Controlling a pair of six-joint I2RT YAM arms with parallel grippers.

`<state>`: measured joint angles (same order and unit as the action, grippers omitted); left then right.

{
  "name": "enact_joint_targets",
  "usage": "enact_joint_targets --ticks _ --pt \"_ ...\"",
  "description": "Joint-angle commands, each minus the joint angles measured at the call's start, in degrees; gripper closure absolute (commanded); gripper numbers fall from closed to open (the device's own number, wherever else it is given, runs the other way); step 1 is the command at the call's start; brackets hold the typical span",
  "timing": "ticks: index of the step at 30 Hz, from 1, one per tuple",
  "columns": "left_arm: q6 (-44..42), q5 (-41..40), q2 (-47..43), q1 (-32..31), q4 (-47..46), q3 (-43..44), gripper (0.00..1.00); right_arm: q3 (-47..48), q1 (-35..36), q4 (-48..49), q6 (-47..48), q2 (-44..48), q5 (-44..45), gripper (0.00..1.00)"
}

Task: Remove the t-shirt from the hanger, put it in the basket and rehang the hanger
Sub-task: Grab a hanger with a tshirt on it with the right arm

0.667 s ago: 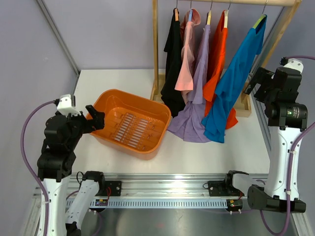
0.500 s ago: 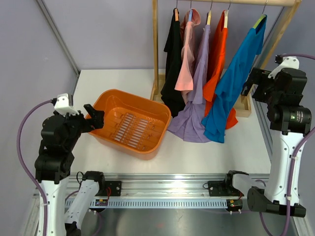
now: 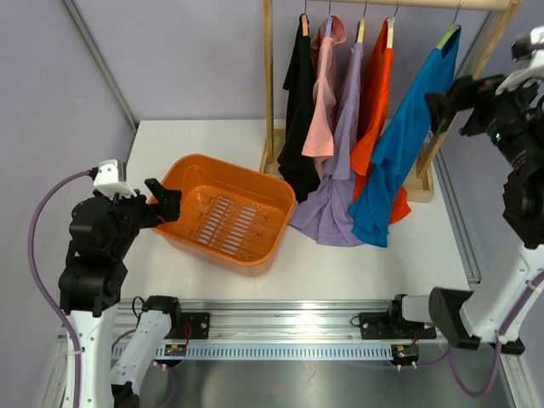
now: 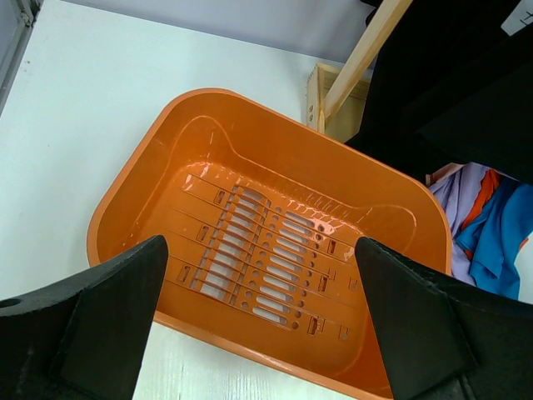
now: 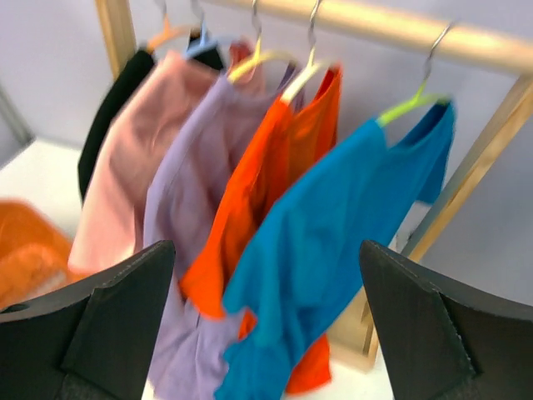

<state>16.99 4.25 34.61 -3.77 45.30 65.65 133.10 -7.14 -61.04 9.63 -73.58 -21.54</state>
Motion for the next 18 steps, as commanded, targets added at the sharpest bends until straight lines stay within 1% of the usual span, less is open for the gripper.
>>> enact_joint_targets --ticks 1,2,3,7,8,9,12,18 --pt "0.32 2.34 2.21 0.25 -3.11 1.85 0.01 14.61 0.11 -6.10 -8.21 -11.12 6.75 0.01" --pt "0.23 2.25 2.39 0.25 -3.20 1.77 0.01 17.00 -0.07 -6.63 -9.27 -13.23 7.82 0.01" --pt "0.15 1.99 2.39 0.25 -3.46 1.42 0.01 17.28 -0.16 -4.99 -13.89 -15.26 8.61 0.00" --pt "0.32 2.43 2.48 0.25 -4.60 0.89 0.01 17.37 -0.16 -1.11 -21.82 -19.14 8.97 0.10" --pt "0.41 2.52 2.57 0.25 -4.87 0.62 0.01 17.28 -0.07 0.03 -22.80 -19.93 9.06 0.14" --pt "0.58 2.52 2.57 0.25 -4.96 0.54 0.01 16.41 -0.16 3.00 -23.68 -20.98 9.49 0.15" --pt "0.67 2.43 2.65 0.25 -5.04 -0.17 0.01 15.96 -0.16 7.32 -25.00 -23.35 12.39 0.16" --pt "1.64 2.08 2.65 0.25 -5.48 -1.22 0.01 15.61 -0.16 10.23 -25.36 -28.27 15.74 0.19"
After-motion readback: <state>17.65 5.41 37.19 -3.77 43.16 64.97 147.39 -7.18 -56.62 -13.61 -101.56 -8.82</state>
